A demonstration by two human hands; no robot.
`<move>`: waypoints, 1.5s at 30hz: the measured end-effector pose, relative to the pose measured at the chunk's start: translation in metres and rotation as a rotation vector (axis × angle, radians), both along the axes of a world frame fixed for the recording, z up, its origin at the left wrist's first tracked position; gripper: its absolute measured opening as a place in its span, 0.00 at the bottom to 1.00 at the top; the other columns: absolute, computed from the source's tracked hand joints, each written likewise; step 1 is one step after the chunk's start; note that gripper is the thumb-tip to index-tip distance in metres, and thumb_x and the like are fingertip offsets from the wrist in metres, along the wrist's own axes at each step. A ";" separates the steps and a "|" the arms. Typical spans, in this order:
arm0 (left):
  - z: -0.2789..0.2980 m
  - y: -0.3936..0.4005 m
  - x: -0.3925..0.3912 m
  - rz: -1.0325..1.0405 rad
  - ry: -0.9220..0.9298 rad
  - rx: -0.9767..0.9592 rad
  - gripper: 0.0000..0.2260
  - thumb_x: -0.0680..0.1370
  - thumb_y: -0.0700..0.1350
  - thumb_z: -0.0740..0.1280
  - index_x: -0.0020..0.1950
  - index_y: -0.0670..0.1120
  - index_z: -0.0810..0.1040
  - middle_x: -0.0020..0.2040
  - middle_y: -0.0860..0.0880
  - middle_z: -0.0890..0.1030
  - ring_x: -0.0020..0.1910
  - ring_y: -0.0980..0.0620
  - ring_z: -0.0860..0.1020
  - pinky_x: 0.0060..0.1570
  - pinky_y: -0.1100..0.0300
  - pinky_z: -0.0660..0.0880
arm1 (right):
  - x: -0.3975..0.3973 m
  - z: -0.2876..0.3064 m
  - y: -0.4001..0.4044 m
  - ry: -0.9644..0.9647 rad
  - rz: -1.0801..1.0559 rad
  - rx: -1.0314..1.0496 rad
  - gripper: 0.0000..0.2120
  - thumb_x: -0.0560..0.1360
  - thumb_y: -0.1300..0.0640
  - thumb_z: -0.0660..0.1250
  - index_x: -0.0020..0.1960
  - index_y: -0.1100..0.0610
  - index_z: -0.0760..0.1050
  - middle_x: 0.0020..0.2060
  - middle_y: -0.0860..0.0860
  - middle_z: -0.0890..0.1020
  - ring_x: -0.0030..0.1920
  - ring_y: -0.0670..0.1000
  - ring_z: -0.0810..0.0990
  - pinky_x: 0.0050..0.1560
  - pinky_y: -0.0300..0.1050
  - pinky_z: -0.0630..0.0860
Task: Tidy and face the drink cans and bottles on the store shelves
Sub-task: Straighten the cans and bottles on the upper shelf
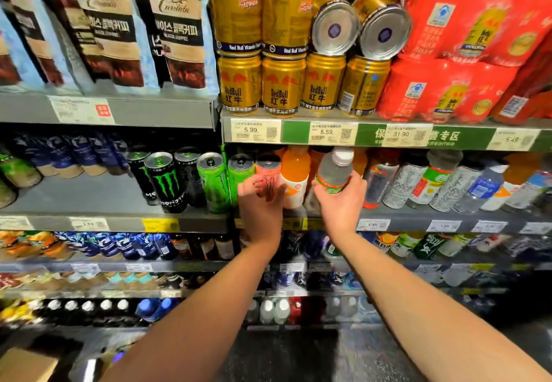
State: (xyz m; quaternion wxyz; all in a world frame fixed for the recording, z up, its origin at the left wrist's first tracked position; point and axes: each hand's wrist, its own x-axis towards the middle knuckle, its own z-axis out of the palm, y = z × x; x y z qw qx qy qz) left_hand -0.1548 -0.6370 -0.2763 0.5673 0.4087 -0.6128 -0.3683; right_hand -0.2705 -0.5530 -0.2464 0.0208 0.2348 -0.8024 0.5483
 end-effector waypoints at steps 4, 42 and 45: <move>-0.002 0.011 -0.005 -0.089 0.004 0.012 0.20 0.70 0.58 0.76 0.52 0.47 0.77 0.47 0.46 0.79 0.43 0.46 0.79 0.46 0.49 0.77 | 0.005 0.001 0.011 -0.065 0.008 -0.042 0.29 0.67 0.48 0.79 0.62 0.55 0.70 0.56 0.51 0.79 0.58 0.52 0.77 0.60 0.48 0.73; 0.018 0.318 -0.409 -0.628 -0.035 0.356 0.26 0.71 0.35 0.77 0.66 0.47 0.73 0.41 0.53 0.71 0.37 0.56 0.70 0.39 0.65 0.71 | -0.349 -0.013 0.393 -0.173 -0.085 -0.191 0.32 0.67 0.55 0.81 0.63 0.45 0.66 0.49 0.33 0.75 0.47 0.26 0.75 0.45 0.19 0.68; 0.013 0.324 -0.429 -0.569 -0.046 0.358 0.36 0.70 0.38 0.79 0.74 0.45 0.67 0.49 0.55 0.76 0.44 0.60 0.76 0.52 0.63 0.75 | -0.365 -0.015 0.404 -0.198 -0.086 -0.177 0.33 0.66 0.54 0.81 0.63 0.46 0.65 0.48 0.33 0.74 0.45 0.25 0.75 0.44 0.17 0.66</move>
